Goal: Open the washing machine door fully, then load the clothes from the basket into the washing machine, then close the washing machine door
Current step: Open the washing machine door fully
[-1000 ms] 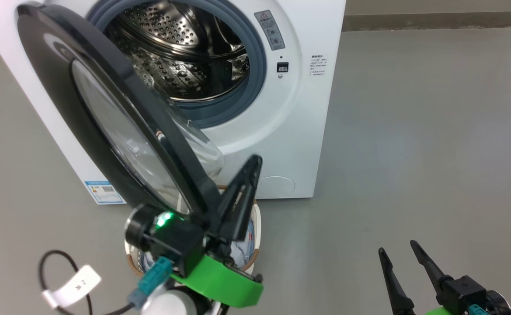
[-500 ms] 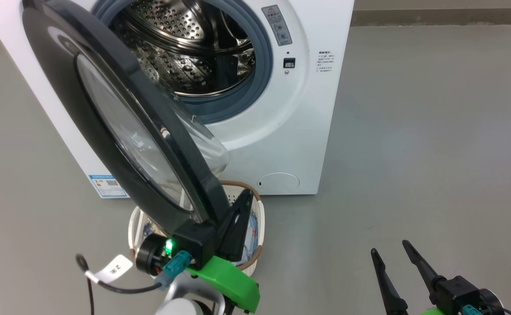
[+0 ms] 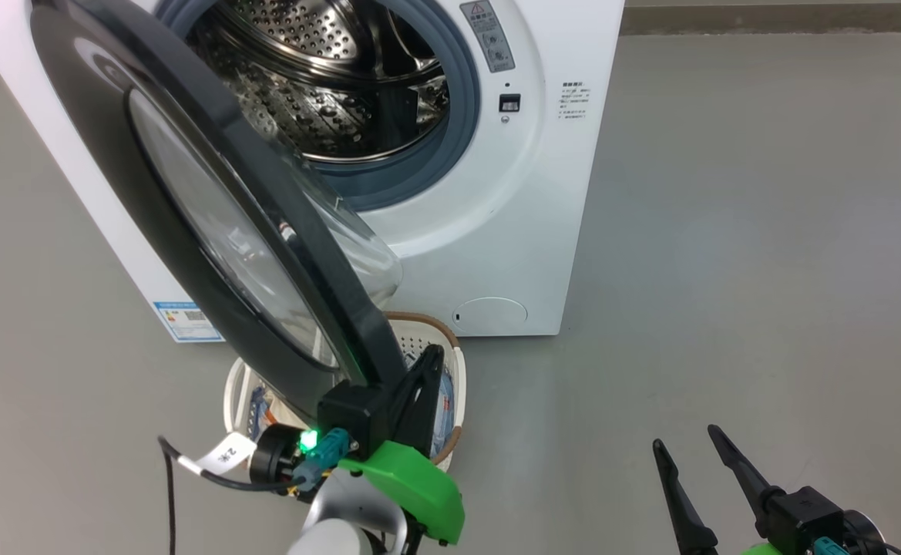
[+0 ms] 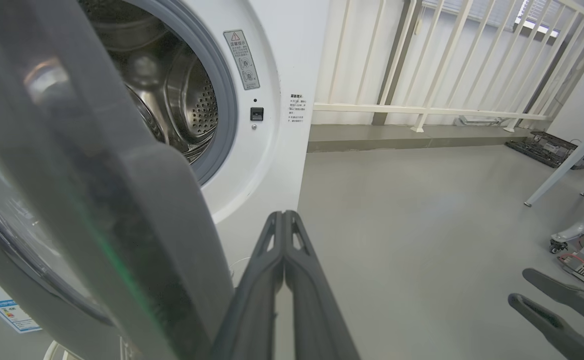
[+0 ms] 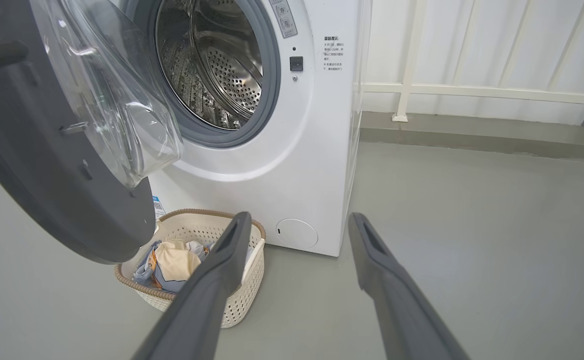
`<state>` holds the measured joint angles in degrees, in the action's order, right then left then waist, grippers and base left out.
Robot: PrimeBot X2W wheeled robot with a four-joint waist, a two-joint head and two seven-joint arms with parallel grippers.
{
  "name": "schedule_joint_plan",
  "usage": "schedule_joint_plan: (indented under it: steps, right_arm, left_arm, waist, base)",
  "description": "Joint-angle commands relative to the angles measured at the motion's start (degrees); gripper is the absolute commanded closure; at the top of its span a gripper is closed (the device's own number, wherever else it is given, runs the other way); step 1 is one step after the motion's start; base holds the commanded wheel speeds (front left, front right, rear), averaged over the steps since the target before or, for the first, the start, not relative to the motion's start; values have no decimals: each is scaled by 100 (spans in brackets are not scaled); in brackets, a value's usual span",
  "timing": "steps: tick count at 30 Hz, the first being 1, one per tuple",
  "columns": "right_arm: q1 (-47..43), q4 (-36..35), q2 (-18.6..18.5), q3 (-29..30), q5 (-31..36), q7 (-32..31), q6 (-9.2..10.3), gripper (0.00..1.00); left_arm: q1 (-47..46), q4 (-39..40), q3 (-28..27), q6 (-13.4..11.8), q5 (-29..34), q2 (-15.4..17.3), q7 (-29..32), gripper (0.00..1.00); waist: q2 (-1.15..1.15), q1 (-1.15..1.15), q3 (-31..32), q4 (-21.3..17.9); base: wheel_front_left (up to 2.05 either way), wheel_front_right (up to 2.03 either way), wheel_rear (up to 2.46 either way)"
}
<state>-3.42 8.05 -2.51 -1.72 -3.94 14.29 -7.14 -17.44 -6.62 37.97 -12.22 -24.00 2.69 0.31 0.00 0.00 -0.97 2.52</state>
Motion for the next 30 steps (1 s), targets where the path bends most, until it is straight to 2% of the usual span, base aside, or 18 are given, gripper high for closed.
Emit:
schedule_joint_plan:
  steps: [1, 18, 24, 30]
  right_arm:
    - [223, -123, -37, -173, -28, 67, -35, 0]
    - [252, -129, -37, -155, -58, 70, -35, 0]
    - [242, -141, -37, -155, -63, 70, -35, 0]
    - [219, -148, -37, -148, -54, 71, -35, 0]
  left_arm:
    - [-266, 85, -139, -61, -40, 20, -75, 100]
    - [-200, -148, -194, -371, -361, 59, -150, 100]
    - [-45, -12, -209, -473, -362, 153, -142, 100]
    - [216, 298, -310, -702, -321, 346, -142, 100]
  waist:
    - [0, 0, -10, 0]
    - [0, 0, -77, 60]
    - [0, 0, -100, 80]
    - [0, 0, -127, 115]
  base:
    - [0, 0, 0]
    - [0, 0, 0]
    - [0, 0, 0]
    - [0, 0, 0]
